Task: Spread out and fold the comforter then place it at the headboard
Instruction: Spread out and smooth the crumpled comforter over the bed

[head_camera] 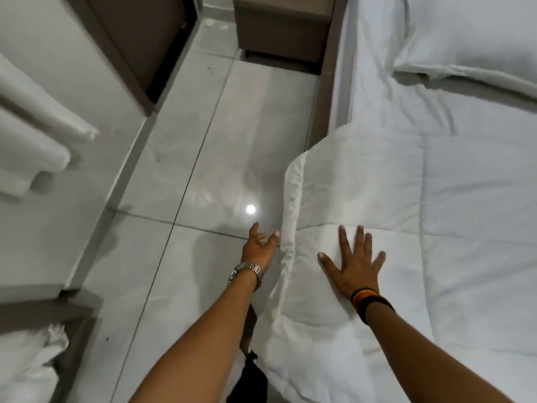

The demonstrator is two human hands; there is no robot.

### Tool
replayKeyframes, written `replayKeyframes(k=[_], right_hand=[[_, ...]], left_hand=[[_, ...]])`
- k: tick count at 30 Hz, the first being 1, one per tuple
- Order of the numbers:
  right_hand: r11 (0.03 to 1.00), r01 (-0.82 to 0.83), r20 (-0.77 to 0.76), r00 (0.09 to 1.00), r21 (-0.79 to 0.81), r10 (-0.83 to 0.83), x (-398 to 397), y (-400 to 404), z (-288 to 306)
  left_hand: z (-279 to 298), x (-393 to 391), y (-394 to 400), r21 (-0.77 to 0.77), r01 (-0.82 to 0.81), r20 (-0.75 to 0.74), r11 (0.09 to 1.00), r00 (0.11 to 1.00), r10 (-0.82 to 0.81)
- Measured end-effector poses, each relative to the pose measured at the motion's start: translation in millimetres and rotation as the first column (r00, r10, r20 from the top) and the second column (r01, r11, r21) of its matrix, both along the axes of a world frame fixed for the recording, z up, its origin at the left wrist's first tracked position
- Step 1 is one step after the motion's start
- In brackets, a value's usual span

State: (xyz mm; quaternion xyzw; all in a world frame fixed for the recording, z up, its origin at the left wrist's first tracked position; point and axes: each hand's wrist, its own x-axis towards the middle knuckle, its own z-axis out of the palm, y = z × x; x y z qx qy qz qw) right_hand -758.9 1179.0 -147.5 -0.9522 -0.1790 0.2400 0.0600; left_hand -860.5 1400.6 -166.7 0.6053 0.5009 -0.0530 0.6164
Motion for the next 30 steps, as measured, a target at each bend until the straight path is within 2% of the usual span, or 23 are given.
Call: replayKeyframes(k=[6,9,11,13,18,22,25,27,28,30], right_hand=[[0.988,0.156,-0.053,0.986,0.003,-0.156,-7,9,37],[0.956,0.270,-0.037,0.963,0.114,-0.267,22,20,66],[0.932,0.295,0.031,0.951,0.211,-0.308,43,26,77],[0.900,0.353,0.065,0.923,0.255,-0.380,59,28,81],[0.824,0.530,0.028,0.837,0.200,-0.546,89,31,48],[0.741,0.662,0.056,0.741,0.114,-0.670,111,54,-2],[0.666,0.746,0.137,0.662,-0.026,-0.736,129,80,-19],[0.620,0.785,0.127,0.616,-0.013,-0.777,143,99,-19],[0.621,0.784,0.107,0.616,0.018,-0.781,151,110,-19],[0.674,0.735,0.106,0.666,0.078,-0.739,161,123,-20]], left_hand=[[55,61,27,0.066,0.281,-0.020,0.957,0.960,-0.280],[88,109,31,0.177,0.403,0.030,0.898,0.910,-0.414],[100,141,31,0.260,0.460,0.057,0.849,0.870,-0.489],[104,173,25,0.301,0.561,0.050,0.772,0.799,-0.600],[81,274,24,0.404,0.697,-0.022,0.592,0.654,-0.756],[40,364,29,0.519,0.798,-0.171,0.308,0.449,-0.877],[24,406,38,0.494,0.855,-0.245,0.160,0.313,-0.918],[23,424,51,0.497,0.867,-0.263,0.050,0.205,-0.943],[23,435,61,0.528,0.849,-0.252,0.023,0.182,-0.950],[27,455,81,0.583,0.806,-0.204,0.104,0.270,-0.941]])
